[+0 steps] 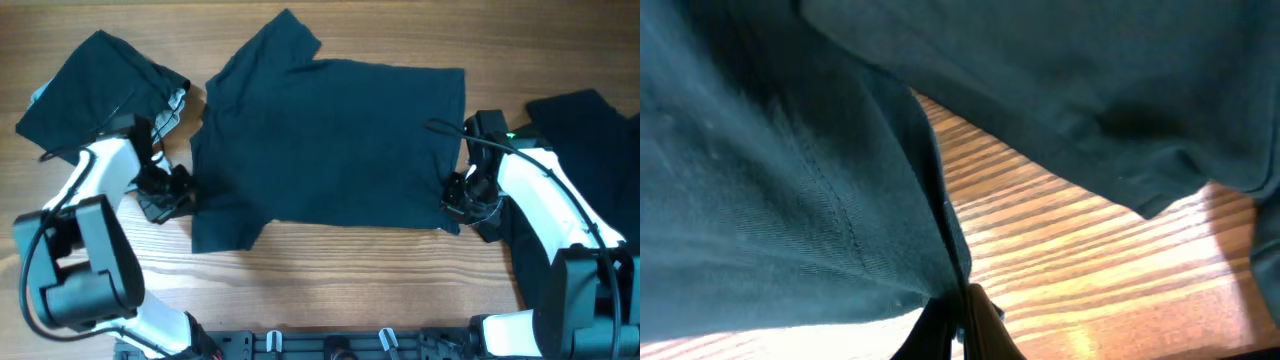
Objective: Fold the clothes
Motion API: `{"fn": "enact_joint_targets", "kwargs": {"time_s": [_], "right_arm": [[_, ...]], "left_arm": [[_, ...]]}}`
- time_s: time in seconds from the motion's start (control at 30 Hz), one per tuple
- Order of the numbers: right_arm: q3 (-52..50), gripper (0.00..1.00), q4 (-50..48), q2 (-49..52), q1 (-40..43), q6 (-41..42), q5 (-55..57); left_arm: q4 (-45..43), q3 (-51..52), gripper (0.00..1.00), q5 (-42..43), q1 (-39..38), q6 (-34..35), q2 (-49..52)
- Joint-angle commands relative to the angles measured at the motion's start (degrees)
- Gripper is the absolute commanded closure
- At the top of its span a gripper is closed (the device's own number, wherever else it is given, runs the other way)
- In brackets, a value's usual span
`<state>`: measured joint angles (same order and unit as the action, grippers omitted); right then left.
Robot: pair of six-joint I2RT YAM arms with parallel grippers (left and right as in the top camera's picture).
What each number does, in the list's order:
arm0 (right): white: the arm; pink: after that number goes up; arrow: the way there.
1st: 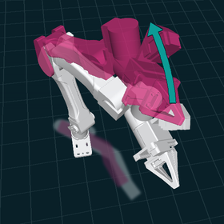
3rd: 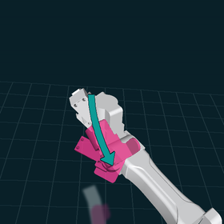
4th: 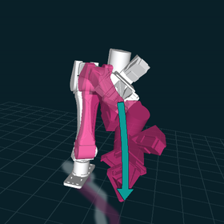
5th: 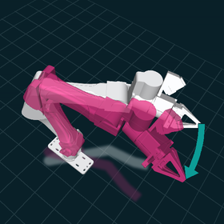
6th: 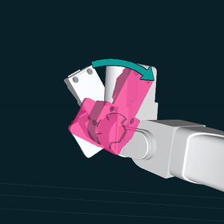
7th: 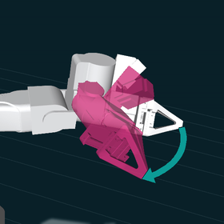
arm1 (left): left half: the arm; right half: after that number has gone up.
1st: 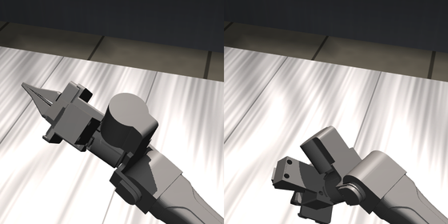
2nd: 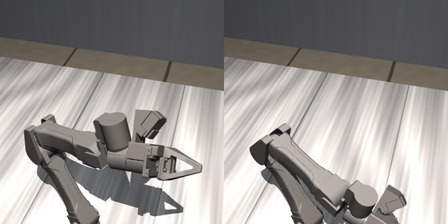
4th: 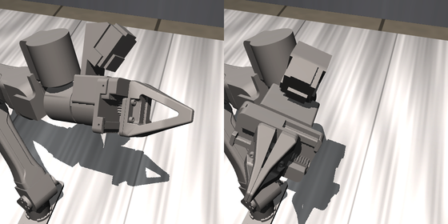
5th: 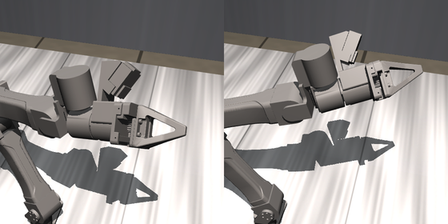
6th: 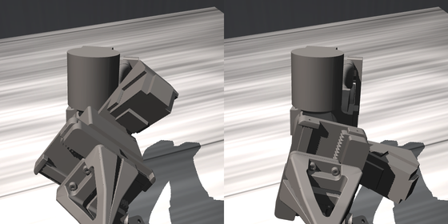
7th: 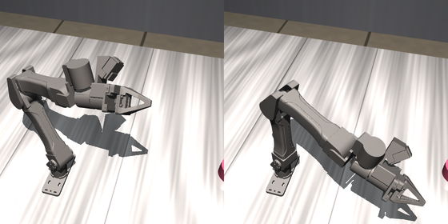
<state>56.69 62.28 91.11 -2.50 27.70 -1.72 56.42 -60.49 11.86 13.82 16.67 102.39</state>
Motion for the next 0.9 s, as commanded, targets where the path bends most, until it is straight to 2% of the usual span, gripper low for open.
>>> {"fn": "enact_joint_targets", "kwargs": {"time_s": [0.0,0.1,0.23,0.3,0.33,0.37,0.43,0.53,0.6,0.73,0.87], "right_arm": [[0.7,0.56,0.5,-0.9,0.3,-2.5,2.2],[0.9,0.53,-0.5,-0.9,0.3,-3.3,2.2],[1.5,0.46,-6.7,-1.0,2.4,-1.4,0.4],[1.6,0.53,-12.3,-1.0,5.4,0.3,-2.4],[1.6,0.62,-14.8,-1.0,6.7,-0.1,-5.1],[1.6,0.69,-18.5,-1.0,8.7,-0.3,-9.9],[1.6,0.81,-22.3,-0.7,11.1,0.5,-13.1],[1.6,0.92,-22.9,0.7,12.5,1.1,-12.0],[1.2,0.96,-22.6,2.8,12.5,0.9,-11.6],[0.2,0.96,-22.3,8.2,12.5,0.9,-11.6],[0.2,0.96,-20.7,12.5,12.6,5.0,-3.5]], "left_arm": [[2.7,-1.0,0.89,-0.6,1.7,-1.5,-2.6],[3.7,-1.0,0.87,-0.5,1.8,-2.6,-2.5],[2.5,-1.0,0.83,0.8,1.5,-2.6,-2.5],[0.6,-1.0,0.86,3.2,0.8,-3.0,-2.5],[-0.6,-1.0,0.93,4.5,0.4,-3.0,-2.5],[-2.4,-1.0,0.96,7.2,-0.2,-3.1,-2.5],[-6.4,-1.0,0.96,14.7,-1.8,-6.1,-2.5],[-10.8,-1.0,0.96,12.6,-4.4,-6.0,-2.4],[-13.1,-1.0,0.96,8.2,-6.4,-6.0,-2.3],[-14.9,-0.4,0.96,2.5,-9.2,-5.9,-2.2],[-13.9,-0.2,0.96,-0.5,-9.5,-5.9,-2.2]]}}
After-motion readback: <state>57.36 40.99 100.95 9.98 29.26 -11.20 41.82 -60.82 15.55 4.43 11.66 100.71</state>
